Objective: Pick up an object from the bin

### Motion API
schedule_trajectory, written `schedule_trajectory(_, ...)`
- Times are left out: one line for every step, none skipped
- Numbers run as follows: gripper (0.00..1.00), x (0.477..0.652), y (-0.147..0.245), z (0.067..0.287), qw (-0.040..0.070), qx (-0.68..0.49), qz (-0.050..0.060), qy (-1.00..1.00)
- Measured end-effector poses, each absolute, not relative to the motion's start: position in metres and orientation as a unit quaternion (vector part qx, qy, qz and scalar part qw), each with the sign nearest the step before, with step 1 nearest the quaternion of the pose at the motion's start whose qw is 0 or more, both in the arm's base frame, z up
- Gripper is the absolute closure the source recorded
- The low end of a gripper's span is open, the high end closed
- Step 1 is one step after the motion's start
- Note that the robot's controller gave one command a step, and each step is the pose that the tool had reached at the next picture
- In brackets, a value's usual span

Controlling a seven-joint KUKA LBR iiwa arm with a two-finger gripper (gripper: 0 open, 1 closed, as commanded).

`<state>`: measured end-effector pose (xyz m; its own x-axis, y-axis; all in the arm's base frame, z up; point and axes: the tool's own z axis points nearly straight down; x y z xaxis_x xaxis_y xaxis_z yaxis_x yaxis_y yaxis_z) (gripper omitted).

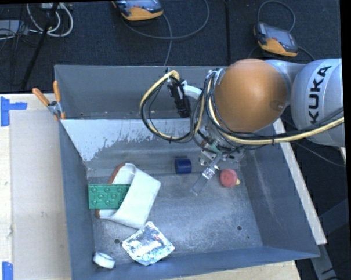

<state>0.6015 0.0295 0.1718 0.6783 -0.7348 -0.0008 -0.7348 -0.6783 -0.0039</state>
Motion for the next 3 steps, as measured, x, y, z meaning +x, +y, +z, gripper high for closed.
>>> schedule_trajectory(0.00, 0.550, 0.012, 0.079, -0.003, -0.925, 0.007, 0.381)
schedule_trajectory(0.00, 0.563, 0.027, 0.154, 0.001, -0.964, 0.000, 0.267)
schedule_trajectory(0.00, 0.552, 0.032, 0.065, -0.001, -0.980, 0.006, 0.199)
